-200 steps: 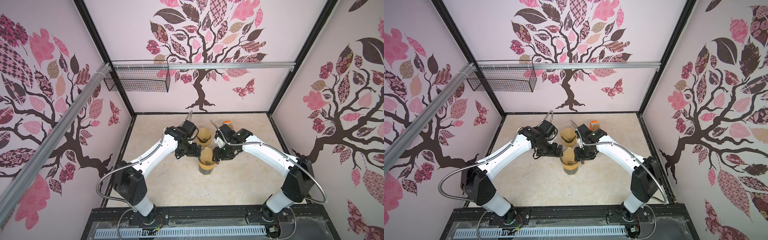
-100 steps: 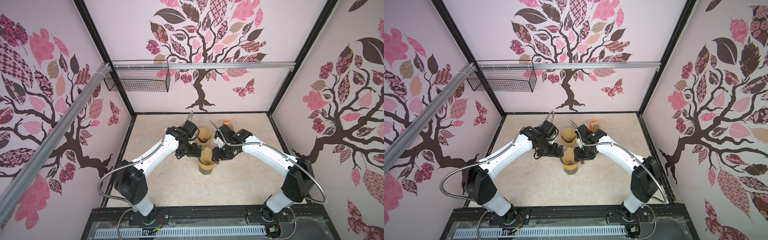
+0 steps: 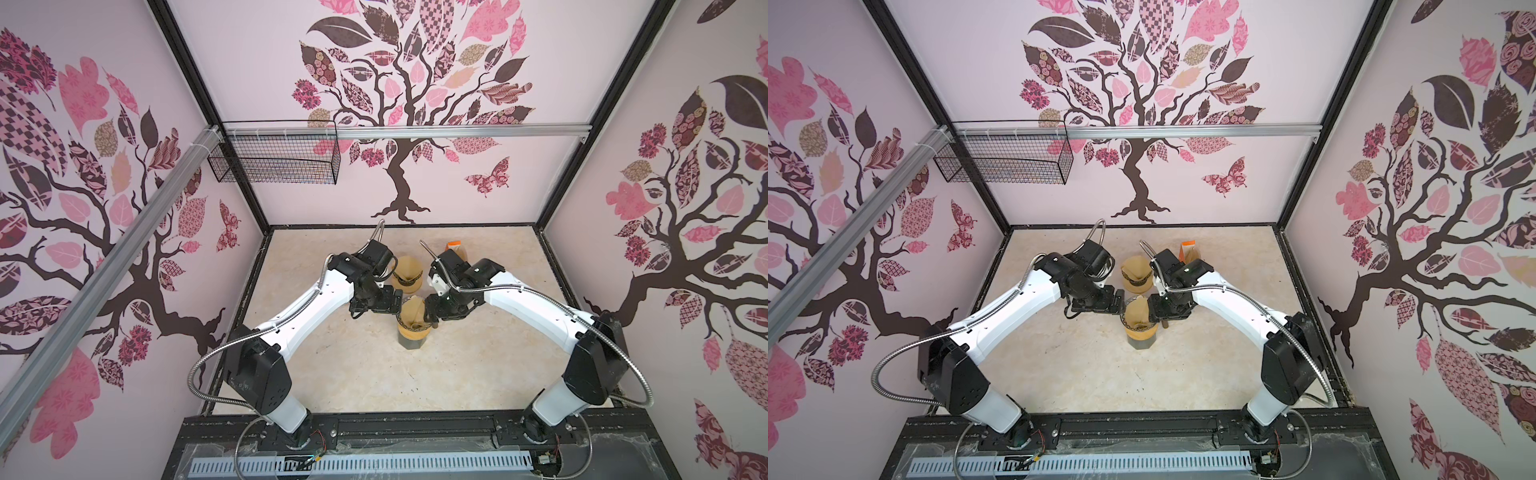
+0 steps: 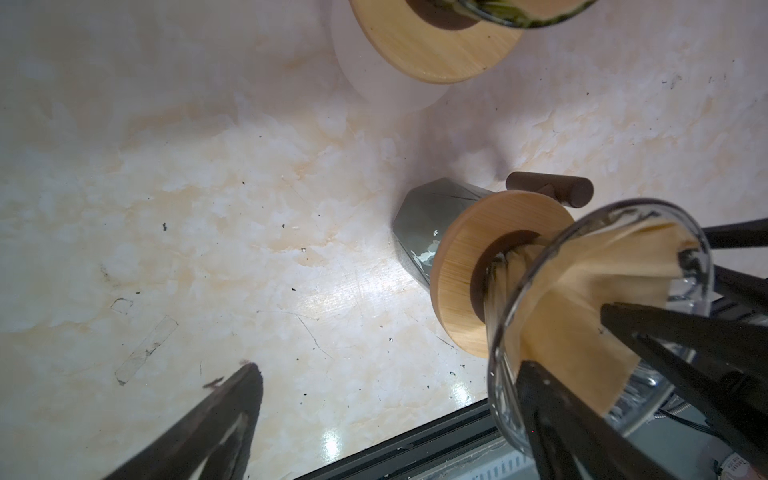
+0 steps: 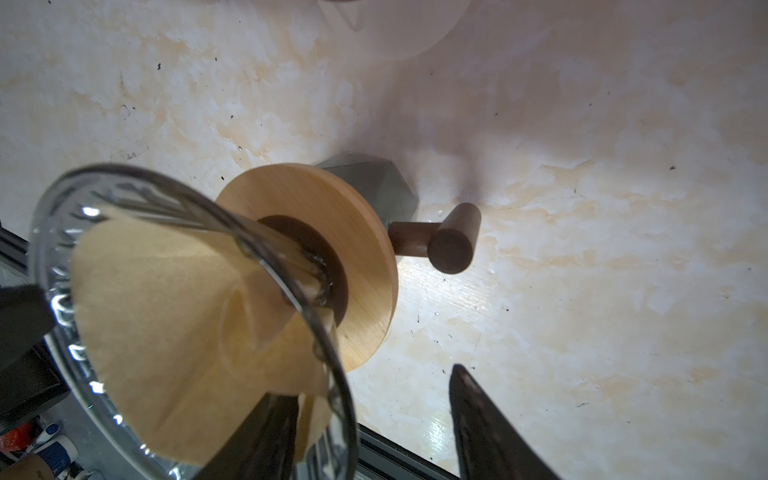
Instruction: Place the coffee filter in the dripper
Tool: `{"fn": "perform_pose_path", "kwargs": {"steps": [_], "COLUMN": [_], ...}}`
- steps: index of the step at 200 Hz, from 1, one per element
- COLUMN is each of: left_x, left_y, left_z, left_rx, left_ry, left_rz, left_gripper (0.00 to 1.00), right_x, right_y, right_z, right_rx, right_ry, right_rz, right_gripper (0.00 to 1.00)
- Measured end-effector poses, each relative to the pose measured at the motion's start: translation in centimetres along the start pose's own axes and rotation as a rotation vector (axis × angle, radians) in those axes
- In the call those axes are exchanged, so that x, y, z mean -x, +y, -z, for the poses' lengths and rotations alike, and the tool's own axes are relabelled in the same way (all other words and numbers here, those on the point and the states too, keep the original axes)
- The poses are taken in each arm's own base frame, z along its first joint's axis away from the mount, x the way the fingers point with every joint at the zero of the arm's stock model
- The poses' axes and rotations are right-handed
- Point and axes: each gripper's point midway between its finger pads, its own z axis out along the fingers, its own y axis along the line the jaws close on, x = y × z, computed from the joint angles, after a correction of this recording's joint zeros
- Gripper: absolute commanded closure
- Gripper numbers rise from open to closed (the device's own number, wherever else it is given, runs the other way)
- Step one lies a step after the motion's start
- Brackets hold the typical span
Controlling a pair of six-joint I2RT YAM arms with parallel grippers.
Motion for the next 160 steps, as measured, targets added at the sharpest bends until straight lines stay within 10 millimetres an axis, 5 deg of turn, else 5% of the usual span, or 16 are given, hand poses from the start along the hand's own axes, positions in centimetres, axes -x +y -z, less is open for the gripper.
{"fn": "perform_pose_path", "kwargs": {"steps": [47, 160], "left_x": [-1.2, -1.7], "left_y": [-2.0, -2.3], "left_z": [0.4, -0.5], "left_rx": [-0.012, -0.026], "left_ry": [0.006, 0.050], "left_rz": [-0.071, -0.088], "left_gripper": [0.02, 0.02], "right_x": [-0.1, 1.7], "right_y": [0.2, 0.9], "right_z": [0.2, 2.0], "right_rx": [0.006, 0.002], "right_ry": [0.006, -0.056], "right_rz": [-0.001, 0.010], "right_gripper": [0.38, 0.35]}}
